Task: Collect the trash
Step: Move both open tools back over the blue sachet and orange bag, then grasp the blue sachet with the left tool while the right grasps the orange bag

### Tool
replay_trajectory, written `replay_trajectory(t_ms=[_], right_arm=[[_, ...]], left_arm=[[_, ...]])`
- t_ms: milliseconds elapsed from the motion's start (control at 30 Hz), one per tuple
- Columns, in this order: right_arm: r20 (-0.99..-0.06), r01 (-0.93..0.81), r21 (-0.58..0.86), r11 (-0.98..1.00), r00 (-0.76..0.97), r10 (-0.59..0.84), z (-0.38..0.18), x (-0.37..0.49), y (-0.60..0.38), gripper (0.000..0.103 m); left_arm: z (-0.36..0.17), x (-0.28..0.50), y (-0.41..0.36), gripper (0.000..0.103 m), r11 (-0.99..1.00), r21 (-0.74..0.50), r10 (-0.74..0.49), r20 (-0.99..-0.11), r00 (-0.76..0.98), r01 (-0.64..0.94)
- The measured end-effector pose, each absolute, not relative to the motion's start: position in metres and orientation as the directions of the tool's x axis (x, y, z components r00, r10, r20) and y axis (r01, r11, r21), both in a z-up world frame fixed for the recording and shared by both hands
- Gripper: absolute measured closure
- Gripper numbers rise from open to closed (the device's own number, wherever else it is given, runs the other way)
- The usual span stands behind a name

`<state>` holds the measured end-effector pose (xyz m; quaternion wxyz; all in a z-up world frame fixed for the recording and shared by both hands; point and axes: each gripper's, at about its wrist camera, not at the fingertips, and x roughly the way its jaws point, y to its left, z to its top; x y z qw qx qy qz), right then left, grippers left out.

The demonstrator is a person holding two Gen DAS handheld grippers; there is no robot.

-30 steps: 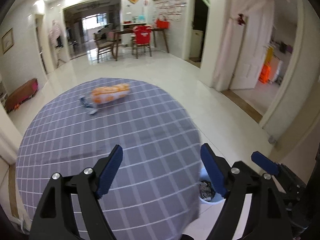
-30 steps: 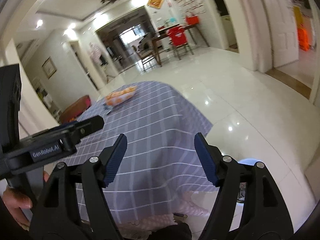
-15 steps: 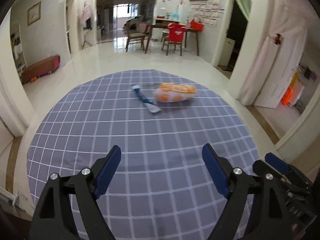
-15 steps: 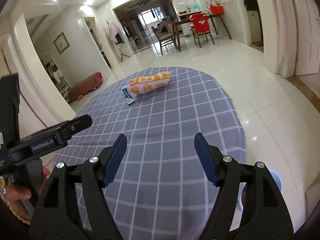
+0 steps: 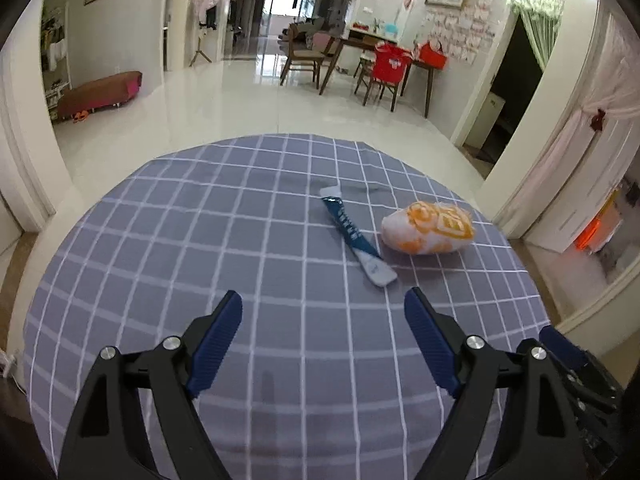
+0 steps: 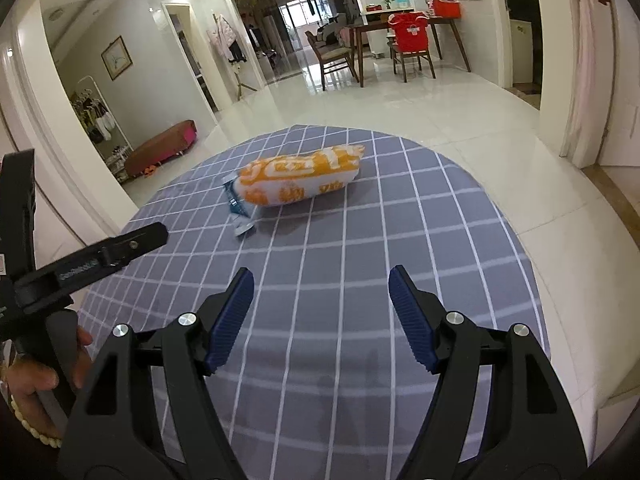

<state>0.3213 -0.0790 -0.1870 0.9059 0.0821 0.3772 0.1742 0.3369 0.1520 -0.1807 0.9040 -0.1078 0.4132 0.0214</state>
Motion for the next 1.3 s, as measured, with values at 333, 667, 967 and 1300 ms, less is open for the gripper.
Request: replay_trajectory(t_ms=[333,667,967,1300], right_arm=[[-0.633,-0.202,0.342,0.918,0.673,0.383,-0.182,0.371,-0.078,0.029],[-0.63,-0.131,0.431,0.893,0.664,0.402,-0.19,0.41,-0.06,0.025],[-0.669,0.008,0.442,0.897,0.669,0.323,-0.21,0.441,-0.049,0.024],[-0.654,-0.095,0.43,0.898,0.653,0.382,-0.207,0.443,-0.029,0.058]], left_arm=[[-0.207,0.405,0.143,0.021,0.977,-0.166,-0.054,-0.793,0.607,-0.131],[-0.219,0.428,0.138,0.047,0.984,-0.118,-0.017,-0.804,0.594,-0.132],[-0.215,0.415,0.186,0.093,0.96,-0.223,-0.078,-0.795,0.601,-0.17],[-0.173,0.386,0.185,0.093,0.973,-0.198,-0.063,-0.726,0.684,-0.121]])
